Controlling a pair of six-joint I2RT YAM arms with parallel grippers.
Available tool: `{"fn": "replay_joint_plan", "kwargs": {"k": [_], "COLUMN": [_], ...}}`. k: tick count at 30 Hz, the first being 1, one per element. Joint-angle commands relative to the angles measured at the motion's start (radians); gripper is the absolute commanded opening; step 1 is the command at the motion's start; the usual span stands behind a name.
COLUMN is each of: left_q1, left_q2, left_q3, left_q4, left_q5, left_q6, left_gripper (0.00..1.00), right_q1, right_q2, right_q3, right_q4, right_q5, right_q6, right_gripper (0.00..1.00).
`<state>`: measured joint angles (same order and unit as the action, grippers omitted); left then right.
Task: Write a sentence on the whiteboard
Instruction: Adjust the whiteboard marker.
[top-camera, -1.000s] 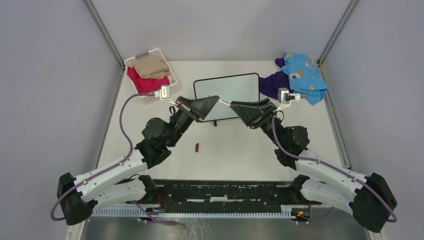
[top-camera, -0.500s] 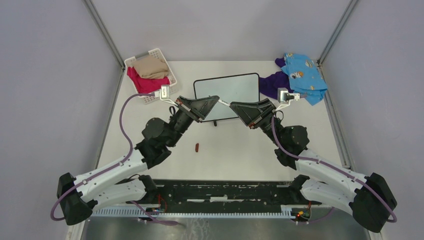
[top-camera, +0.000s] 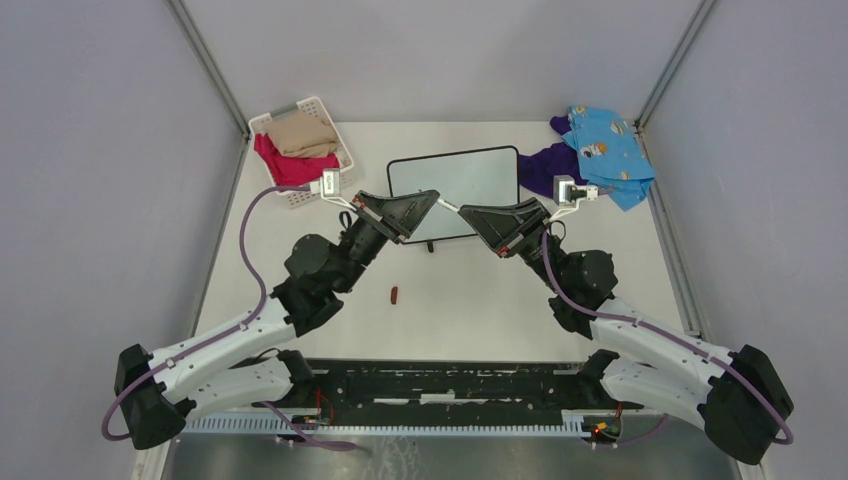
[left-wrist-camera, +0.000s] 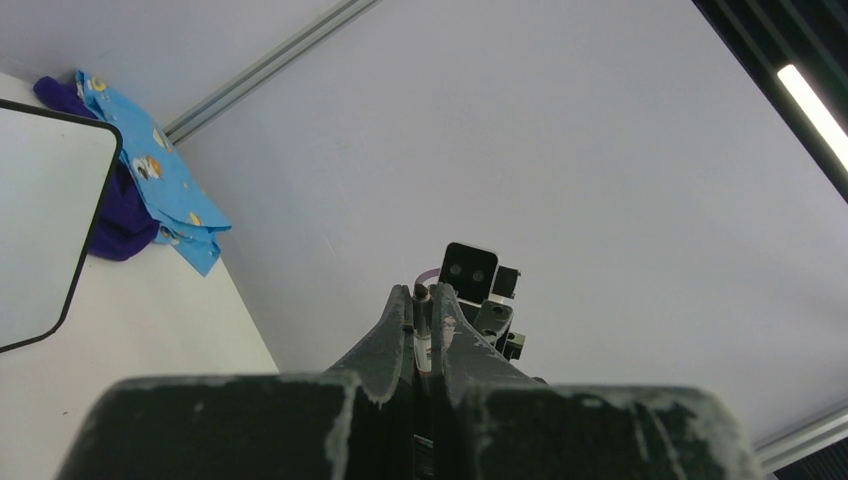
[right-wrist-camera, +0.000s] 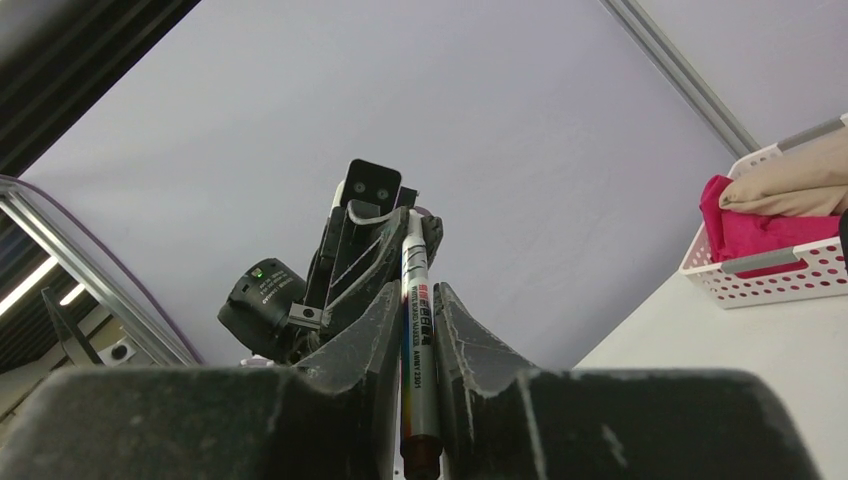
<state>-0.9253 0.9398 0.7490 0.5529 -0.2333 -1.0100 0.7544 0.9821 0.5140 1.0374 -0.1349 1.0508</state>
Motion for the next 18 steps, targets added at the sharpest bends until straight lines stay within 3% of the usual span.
{"fn": "replay_joint_plan", "kwargs": {"k": [1,8,14,18], "left_q1": [-0.001,-0.001,-0.001,-0.001], "left_q2": [0.006,0.004,0.008,0.012], "left_q3": [0.024,0.015,0.015,0.012], "left_q4": [-0.008,-0.005,-0.005,-0.005], "left_q5": [-0.018,-0.023,-0.024,-0.022], "left_q6": [0.040,0.033,0.030,0.028], "left_gripper": [0.02,0.02,0.02,0.02], "right_q1": [0.001,0.001,0.001,0.001], "right_q2": [-0.011,-0.007,-0.005,-0.005], "right_q3": [0.041,0.045,0.043,0.044], "right_q4": [0.075,0.081,0.088,0.097], "right_q5": [-0.012,0.000,-0.008,-0.010], "right_q6": [0.005,0.015,0.018,0.017], "right_gripper": [0.25,0.32,0.25,0.14]}}
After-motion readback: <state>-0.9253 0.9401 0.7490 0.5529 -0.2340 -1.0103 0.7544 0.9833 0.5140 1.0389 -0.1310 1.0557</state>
